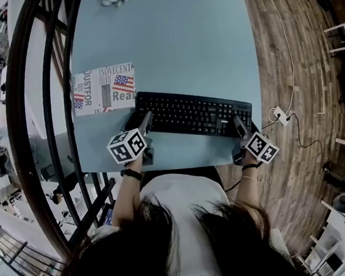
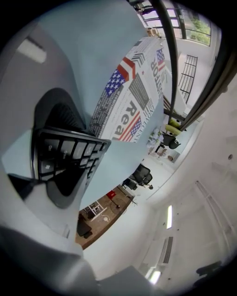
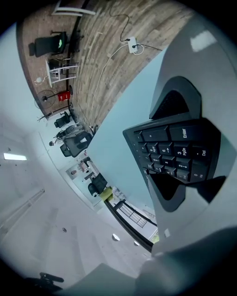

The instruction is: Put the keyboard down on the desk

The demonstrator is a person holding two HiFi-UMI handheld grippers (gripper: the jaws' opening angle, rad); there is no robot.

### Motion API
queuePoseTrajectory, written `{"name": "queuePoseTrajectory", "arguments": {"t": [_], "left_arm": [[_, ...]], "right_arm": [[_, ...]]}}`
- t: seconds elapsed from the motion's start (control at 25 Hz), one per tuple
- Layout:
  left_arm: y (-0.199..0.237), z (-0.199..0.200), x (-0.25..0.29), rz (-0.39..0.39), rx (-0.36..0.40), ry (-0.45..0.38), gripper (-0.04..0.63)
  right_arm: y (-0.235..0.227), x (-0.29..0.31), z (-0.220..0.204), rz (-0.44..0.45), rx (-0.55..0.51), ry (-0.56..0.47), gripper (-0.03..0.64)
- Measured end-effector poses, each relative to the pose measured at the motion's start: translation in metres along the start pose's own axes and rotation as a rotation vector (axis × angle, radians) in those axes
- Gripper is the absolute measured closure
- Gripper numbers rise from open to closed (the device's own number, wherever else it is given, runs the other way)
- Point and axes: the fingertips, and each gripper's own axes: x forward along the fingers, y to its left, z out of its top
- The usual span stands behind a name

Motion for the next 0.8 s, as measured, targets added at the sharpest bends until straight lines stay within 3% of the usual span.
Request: {"name": "queuePoseTrajectory", "arguments": {"t": [0.32, 0.56, 0.8], "left_arm": [[0.002, 0.013, -0.005, 0.053, 0.158, -0.073, 0.306], [-0.003, 0.017, -0.007, 0.026, 0.176, -0.082, 0.307], [-0.009, 0.019, -0.008, 0.015, 0.219, -0.091, 0.307]], "right_arm": [[-0.011, -0.004, 0.005, -0.080, -0.100, -0.084, 0.272], [-0.015, -0.015, 0.015, -0.132, -0.176, -0.140, 0.273], [0.002, -0.012, 0.024, -0.090, -0.228, -0.146, 0.273]]}}
